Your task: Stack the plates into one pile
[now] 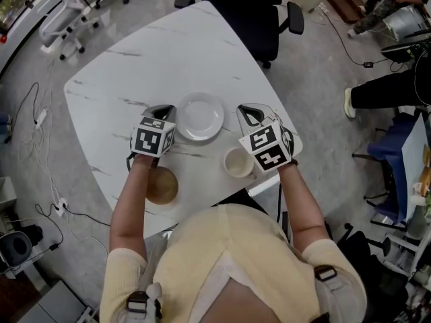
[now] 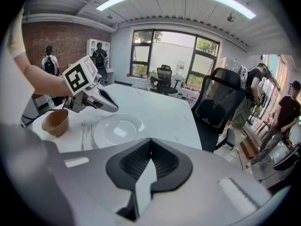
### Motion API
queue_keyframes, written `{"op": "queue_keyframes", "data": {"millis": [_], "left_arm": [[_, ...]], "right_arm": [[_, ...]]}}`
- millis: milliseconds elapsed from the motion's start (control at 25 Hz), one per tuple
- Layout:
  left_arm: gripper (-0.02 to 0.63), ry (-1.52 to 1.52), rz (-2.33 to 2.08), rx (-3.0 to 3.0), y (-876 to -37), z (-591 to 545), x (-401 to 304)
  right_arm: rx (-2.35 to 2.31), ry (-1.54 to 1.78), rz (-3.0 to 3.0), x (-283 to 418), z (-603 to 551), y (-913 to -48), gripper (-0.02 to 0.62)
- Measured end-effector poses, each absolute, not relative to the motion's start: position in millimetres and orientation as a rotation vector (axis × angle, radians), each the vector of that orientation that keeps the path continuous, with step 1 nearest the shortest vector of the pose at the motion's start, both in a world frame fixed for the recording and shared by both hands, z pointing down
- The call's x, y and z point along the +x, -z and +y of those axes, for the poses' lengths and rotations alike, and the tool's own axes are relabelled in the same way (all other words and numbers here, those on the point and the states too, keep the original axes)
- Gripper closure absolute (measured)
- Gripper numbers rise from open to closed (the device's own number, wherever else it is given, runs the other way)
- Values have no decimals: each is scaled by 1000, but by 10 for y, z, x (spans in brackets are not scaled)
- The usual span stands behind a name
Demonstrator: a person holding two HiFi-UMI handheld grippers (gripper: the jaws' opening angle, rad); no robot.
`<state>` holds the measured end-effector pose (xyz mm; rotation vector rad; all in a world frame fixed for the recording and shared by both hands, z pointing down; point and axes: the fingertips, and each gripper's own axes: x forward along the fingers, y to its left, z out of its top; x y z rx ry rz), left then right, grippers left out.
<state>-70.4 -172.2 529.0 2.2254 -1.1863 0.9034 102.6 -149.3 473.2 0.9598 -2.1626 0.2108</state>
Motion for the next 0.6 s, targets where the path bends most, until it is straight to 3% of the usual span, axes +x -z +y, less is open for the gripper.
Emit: {"op": "queue_keyframes", "data": {"millis": [600], "left_arm": [[600, -903, -1510, 2332, -4456, -1575, -1113]], "right_arm": [[970, -192, -2180, 960, -1459, -4616, 592]]}}
